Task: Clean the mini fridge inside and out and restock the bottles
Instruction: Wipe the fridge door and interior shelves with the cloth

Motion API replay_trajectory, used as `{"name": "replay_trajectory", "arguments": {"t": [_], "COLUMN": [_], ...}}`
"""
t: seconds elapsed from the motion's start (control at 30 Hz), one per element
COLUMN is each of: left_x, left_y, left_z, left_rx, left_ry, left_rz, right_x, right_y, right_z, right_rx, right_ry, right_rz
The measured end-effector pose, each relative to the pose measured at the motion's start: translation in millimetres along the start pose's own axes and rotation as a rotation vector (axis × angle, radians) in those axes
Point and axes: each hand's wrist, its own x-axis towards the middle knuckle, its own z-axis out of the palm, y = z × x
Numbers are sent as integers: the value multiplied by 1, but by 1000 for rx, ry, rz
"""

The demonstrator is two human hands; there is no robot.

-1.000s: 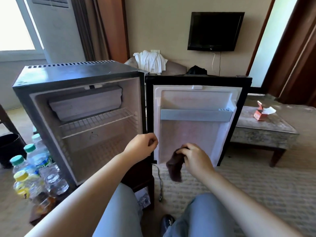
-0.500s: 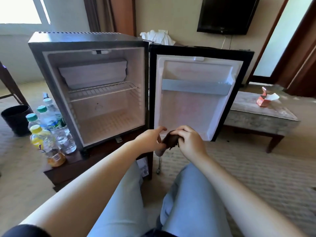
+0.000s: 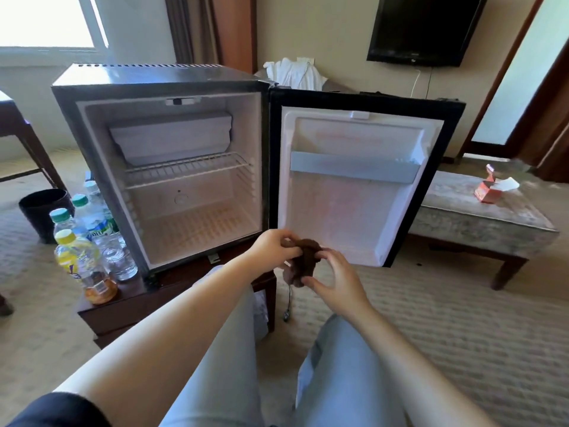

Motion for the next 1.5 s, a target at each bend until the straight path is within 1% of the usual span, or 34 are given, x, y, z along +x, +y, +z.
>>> {"name": "replay_trajectory", "arguments": {"t": [0.1, 0.17, 0.2, 0.27, 0.33, 0.4, 0.47, 0.5, 0.63, 0.7, 0.77, 0.83, 0.97, 1.07, 1.2, 1.3, 1.5], "left_x": [14, 21, 24, 35, 53, 73, 91, 100, 129, 141, 152, 159, 170, 178, 181, 182, 181], "left_y": [4, 1, -3, -14, -26, -35, -42, -44, -59, -69, -80, -92, -109, -106, -106, -106, -106], "left_z": [2, 1, -1, -10, -21, -30, -33, -33, -22, -14, -9, -5, 6, 12, 16, 18, 21], "left_rx": [-148, -212, -190, -77, 41, 140, 201, 224, 345, 402, 472, 546, 642, 648, 593, 572, 546], "left_ry": [-81, -169, -185, -128, 8, 143, 236, 254, 251, 262, 277, 308, 406, 457, 493, 504, 501], "left_rz": [-58, -93, -94, -83, -68, -40, -8, 6, 38, 68, 99, 121, 199, 226, 233, 236, 230], "right_x": [11, 21, 25, 34, 49, 75, 110, 128, 181, 192, 202, 212, 222, 215, 195, 176, 161], "right_y": [2, 7, 11, 21, 30, 32, 29, 25, 22, 32, 44, 51, 57, 79, 121, 145, 139], "right_z": [10, 11, 12, 13, 14, 16, 14, 10, 6, 19, 36, 50, 76, 94, 121, 141, 139], "right_rx": [211, 244, 224, 159, 102, 29, -43, -70, -132, -184, -213, -244, -341, -333, -216, -212, -204], "right_ry": [123, 180, 187, 176, 188, 253, 388, 474, 775, 830, 808, 794, 771, 714, 581, 459, 336], "right_rz": [68, 103, 111, 142, 178, 172, 122, 77, -163, -271, -354, -398, -409, -409, -333, -235, -140]}}
